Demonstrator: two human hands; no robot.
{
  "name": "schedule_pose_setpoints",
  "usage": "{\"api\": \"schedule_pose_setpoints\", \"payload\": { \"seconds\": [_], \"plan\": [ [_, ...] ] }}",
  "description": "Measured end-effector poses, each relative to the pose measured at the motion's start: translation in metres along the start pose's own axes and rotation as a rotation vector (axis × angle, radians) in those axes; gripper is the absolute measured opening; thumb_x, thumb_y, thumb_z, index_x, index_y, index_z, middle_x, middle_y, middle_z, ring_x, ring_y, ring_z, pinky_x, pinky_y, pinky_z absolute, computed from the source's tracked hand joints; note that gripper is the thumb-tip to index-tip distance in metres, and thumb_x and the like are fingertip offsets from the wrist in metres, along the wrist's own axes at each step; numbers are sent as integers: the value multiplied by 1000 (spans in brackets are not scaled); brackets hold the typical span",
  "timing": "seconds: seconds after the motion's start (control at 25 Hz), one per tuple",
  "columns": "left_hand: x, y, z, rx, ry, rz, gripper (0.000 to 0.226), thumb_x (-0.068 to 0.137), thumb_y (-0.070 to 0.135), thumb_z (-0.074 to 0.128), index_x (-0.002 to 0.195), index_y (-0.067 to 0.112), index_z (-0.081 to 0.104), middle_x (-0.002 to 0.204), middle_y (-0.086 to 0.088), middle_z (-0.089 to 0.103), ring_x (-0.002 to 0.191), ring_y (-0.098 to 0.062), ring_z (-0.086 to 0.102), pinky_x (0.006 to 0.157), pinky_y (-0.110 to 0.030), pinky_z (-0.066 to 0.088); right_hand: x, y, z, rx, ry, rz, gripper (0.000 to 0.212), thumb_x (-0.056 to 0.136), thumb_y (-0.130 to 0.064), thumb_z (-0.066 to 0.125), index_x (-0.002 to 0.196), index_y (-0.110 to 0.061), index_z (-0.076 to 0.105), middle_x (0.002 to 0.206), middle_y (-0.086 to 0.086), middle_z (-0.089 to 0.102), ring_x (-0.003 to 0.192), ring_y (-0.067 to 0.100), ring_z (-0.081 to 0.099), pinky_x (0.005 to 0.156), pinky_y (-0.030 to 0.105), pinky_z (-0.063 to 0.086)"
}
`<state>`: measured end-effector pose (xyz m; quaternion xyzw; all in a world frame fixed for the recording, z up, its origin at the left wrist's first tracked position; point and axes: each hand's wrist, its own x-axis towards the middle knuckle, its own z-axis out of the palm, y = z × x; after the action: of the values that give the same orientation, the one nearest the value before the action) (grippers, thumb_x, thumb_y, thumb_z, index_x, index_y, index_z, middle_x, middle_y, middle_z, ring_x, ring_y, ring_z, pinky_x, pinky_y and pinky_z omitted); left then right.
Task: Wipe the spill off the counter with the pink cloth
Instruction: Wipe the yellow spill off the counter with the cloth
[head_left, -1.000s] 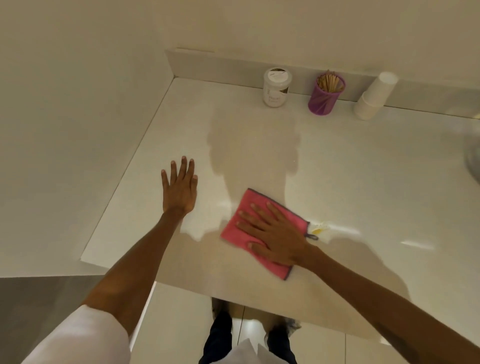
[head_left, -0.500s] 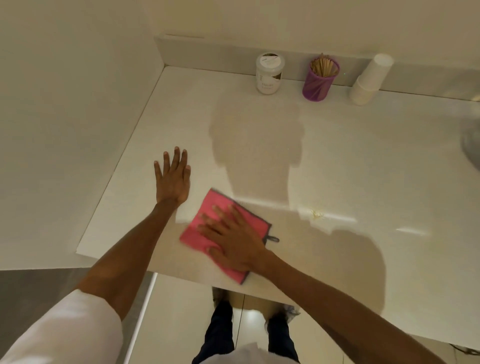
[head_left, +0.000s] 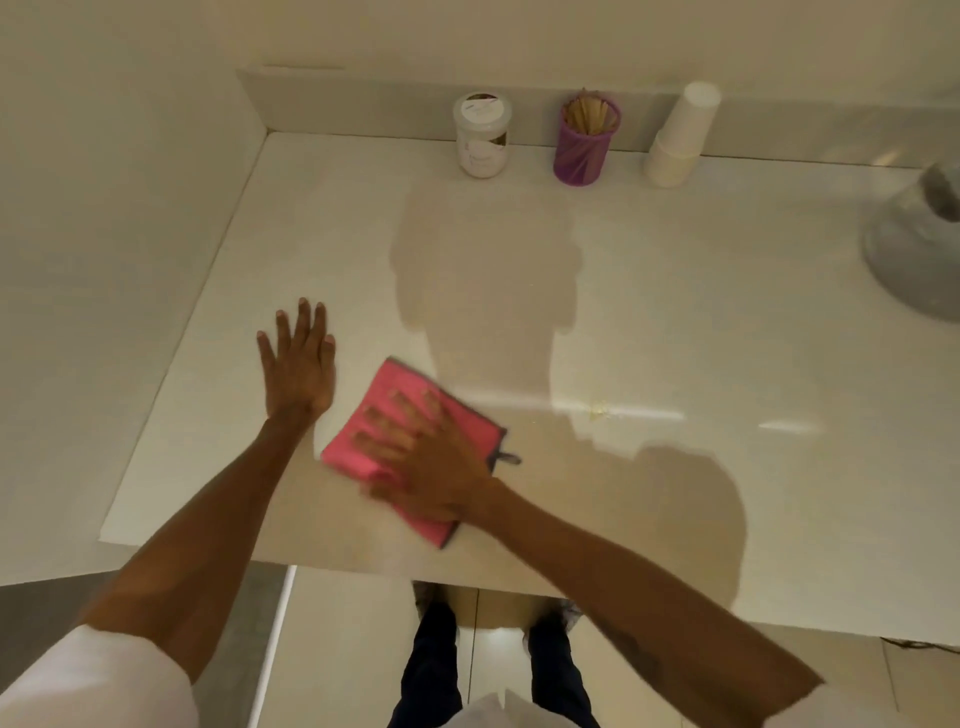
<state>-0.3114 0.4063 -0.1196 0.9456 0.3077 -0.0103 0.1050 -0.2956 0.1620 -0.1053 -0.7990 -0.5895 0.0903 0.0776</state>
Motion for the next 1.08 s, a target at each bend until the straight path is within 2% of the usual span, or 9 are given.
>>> {"api": "schedule_pose_setpoints", "payload": {
  "seconds": [0.16,0.36,0.48,0.56,0.72,0.84,0.92,1.0,1.08],
  "plan": [
    [-3,8,1,-7,7,6,55,110,32,20,163,17,15,172,-6,11,159,-36,5,125,-59,0,-84,16,5,9,-20,81,60,106,-57,24,161,-34,18,170,3,19,159,33,7,127,57,-1],
    [-4,15,-3,9,5,-18,55,110,32,19,163,17,14,172,-6,10,159,-35,3,125,-56,-2,-199,162,-30,-91,93,608,56,107,-51,23,160,-33,28,167,9,29,157,34,19,127,57,17],
    [-2,16,0,26,14,-38,55,110,32,20,163,17,14,172,-5,11,159,-35,3,122,-46,-15,-181,227,-54,-18,45,826,69,102,-56,3,163,-23,8,171,13,7,158,38,2,127,60,7],
    [1,17,-1,14,14,-45,55,110,32,20,163,18,14,173,-4,11,159,-35,3,114,-36,-23,-125,219,-55,20,92,804,68,103,-55,12,164,-23,13,171,12,12,158,38,3,128,59,4],
    [-2,18,-2,25,15,-36,54,110,29,21,162,15,16,172,-7,13,159,-37,5,122,-48,-6,-51,118,-26,8,87,431,59,103,-49,31,158,-27,33,166,8,31,157,34,19,128,56,7],
    [-5,21,-5,32,-9,-24,54,110,27,22,162,14,15,172,-9,11,159,-38,5,125,-50,-3,-104,69,-7,46,-17,199,61,106,-59,23,162,-33,20,171,2,18,159,29,8,128,54,0],
    [-8,22,-7,38,8,-32,54,110,27,22,162,14,16,172,-9,12,158,-38,5,122,-43,-12,-160,92,-6,23,4,242,64,105,-63,23,162,-36,15,171,-2,15,160,26,7,128,53,-1],
    [-8,24,-9,33,18,-30,54,110,28,22,162,15,18,172,-9,13,158,-38,5,112,-26,-27,-212,145,-13,-19,46,453,61,105,-62,21,161,-36,24,167,-3,26,158,29,19,129,53,4],
    [-6,25,-9,24,25,-20,53,110,28,23,162,16,19,172,-8,14,158,-37,6,103,-14,-34,-236,211,-31,-18,42,683,69,103,-61,5,163,-29,19,170,4,21,158,34,13,129,53,4]
  ]
}}
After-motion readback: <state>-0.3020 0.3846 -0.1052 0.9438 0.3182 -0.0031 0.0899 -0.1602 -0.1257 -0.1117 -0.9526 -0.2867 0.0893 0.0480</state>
